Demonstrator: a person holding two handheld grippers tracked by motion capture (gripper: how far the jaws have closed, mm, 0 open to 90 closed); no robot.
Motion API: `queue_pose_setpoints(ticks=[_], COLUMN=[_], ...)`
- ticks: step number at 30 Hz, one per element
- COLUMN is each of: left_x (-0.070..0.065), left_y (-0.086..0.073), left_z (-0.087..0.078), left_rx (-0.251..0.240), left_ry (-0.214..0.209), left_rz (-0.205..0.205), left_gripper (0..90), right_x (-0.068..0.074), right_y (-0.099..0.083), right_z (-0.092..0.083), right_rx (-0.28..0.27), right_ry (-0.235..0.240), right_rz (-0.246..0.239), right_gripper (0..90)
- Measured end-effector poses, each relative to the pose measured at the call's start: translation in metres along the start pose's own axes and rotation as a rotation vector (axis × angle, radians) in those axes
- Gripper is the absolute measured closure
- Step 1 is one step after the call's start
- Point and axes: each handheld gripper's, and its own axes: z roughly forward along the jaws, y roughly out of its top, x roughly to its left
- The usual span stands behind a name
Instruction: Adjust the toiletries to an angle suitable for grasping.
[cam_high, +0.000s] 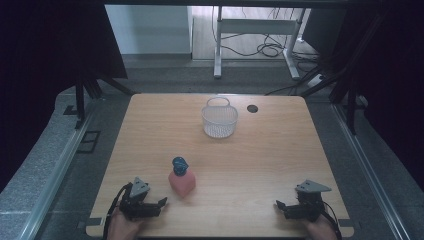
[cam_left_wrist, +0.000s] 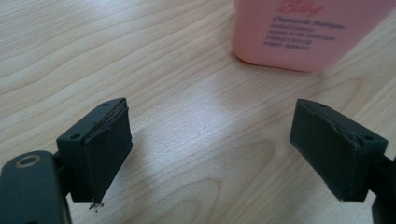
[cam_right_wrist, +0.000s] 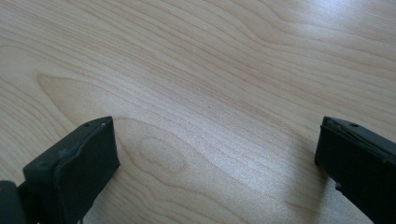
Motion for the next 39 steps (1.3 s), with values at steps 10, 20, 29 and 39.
queue_pose_setpoints(ticks=[10,20,29,39], left_x=[-0.004,-0.006,-0.007,-0.009], left_y=[0.004,0.010,0.020,0.032], left_z=[-0.006,-0.013,-0.022,-0.028], left_rx=[-0.027,-0.082,-0.118,-0.097], left_ry=[0.019,-0.008,-0.002,-0.037], left_rz=[0.025,0.016,0.018,0.020], left_gripper=[13.3,12.7,12.5,12.1], right_x=[0.000,0.000,0.000,0.000], right_y=[0.000,0.000,0.000,0.000], right_z=[0.000,0.000,0.000,0.000], right_rx=[0.000,0.000,0.000,0.000], right_ry=[0.000,0.000,0.000,0.000], right_rz=[0.000,0.000,0.000,0.000], right_gripper=[0.0,0.0,0.0,0.0])
